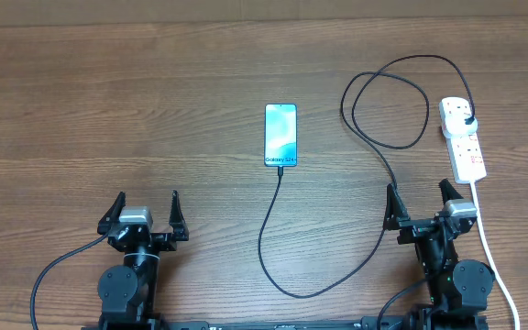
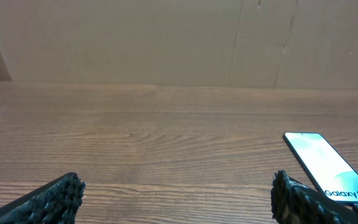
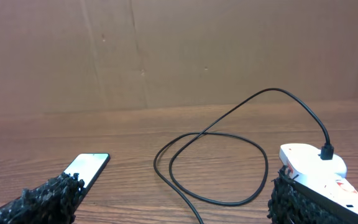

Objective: Plug charger to phone and switch on socket

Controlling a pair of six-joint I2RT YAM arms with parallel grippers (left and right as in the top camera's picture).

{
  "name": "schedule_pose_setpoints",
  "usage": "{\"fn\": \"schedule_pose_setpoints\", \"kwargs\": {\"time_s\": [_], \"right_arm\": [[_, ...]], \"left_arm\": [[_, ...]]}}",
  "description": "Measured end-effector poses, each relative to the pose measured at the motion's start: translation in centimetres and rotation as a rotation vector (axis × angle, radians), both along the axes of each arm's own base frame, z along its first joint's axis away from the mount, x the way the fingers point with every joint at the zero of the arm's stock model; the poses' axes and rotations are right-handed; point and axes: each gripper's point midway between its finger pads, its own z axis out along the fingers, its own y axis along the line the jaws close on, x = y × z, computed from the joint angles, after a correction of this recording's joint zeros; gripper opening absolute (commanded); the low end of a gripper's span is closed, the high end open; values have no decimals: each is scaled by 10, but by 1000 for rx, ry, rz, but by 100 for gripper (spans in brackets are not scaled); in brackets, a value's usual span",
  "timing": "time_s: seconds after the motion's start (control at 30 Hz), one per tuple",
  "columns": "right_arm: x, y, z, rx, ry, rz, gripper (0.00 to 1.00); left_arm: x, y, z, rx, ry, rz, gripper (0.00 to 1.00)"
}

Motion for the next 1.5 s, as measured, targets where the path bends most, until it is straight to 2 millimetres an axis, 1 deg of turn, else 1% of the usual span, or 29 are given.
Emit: {"fn": "schedule_pose_setpoints", "kwargs": {"time_s": [1.5], "right_arm": [[0, -3, 0, 0, 0, -17, 100]], "left_arm": [[0, 0, 0, 0, 0, 0, 100]]}}
